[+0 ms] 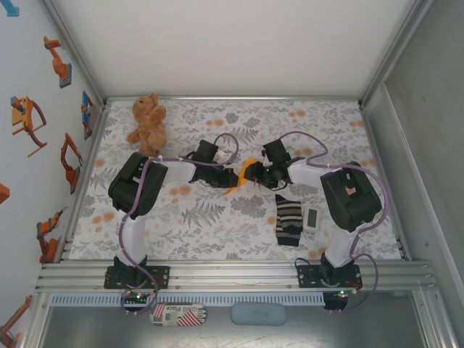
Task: Fold a paper plane with a square sheet of paper (pick it up from the middle)
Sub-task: Fold the wing for the fifth time at the center of the table.
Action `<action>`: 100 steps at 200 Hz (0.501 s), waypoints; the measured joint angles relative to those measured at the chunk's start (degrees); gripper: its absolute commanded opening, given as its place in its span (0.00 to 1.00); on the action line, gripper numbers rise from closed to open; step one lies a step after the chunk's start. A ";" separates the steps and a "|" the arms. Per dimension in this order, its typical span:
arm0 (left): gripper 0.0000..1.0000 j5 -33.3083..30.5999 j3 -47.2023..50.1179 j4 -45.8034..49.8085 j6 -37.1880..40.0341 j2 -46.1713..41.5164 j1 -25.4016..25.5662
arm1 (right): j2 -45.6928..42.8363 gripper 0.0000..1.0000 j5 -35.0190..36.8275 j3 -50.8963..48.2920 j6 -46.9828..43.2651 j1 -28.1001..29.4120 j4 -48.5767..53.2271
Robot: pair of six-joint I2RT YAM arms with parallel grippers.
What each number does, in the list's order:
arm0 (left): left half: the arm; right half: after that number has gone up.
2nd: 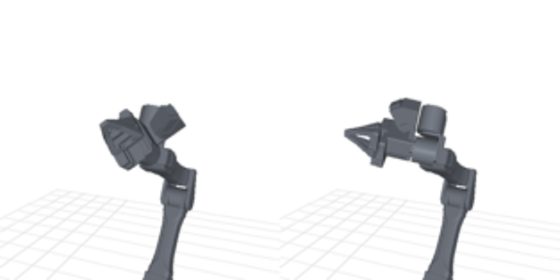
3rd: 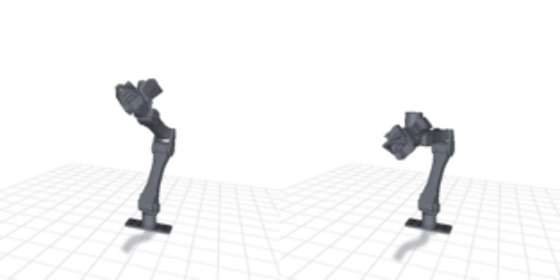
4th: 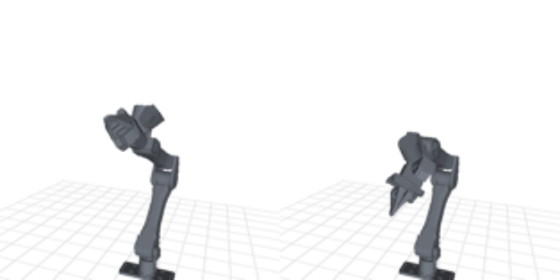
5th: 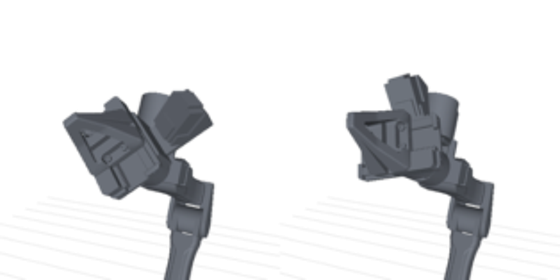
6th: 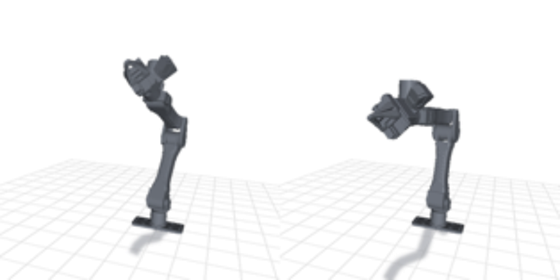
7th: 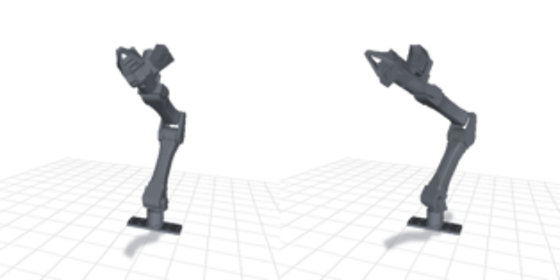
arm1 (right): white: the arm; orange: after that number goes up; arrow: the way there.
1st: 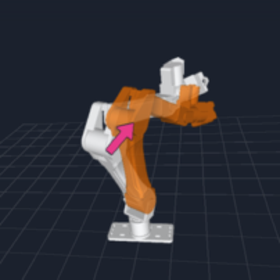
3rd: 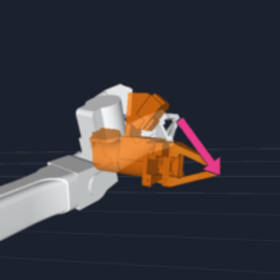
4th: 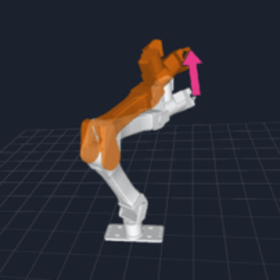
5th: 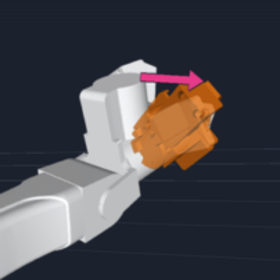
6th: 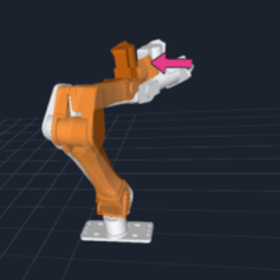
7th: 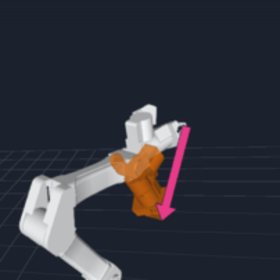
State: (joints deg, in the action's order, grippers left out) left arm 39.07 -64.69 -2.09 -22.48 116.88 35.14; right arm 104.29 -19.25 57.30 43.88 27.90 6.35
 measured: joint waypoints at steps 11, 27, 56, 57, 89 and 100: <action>0.04 0.00 0.11 -0.28 -0.15 0.00 0.00 | 0.46 0.55 0.13 0.83 0.00 0.00 1.14; 0.08 0.07 0.35 -0.76 -0.22 0.00 -0.04 | 1.11 0.55 0.42 2.08 0.00 0.07 2.84; 0.14 0.92 0.83 -2.03 -0.52 -0.04 -0.11 | 2.49 0.56 0.72 4.68 0.55 0.07 6.36; 0.14 1.01 0.85 -2.10 -0.61 -0.04 -0.11 | 2.51 0.56 0.74 4.74 0.61 0.09 6.43; 0.19 1.44 1.44 -3.10 -0.55 -0.46 -0.15 | 3.82 0.57 0.87 7.17 1.95 0.11 9.49; 0.21 1.44 1.46 -3.10 -0.52 -0.57 -0.15 | 4.24 0.57 0.92 7.98 2.54 0.11 10.51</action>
State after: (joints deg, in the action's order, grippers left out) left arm 40.51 -63.22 -5.19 -23.00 116.31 34.98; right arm 108.53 -18.33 65.28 46.41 28.01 16.86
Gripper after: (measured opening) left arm 0.194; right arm 0.564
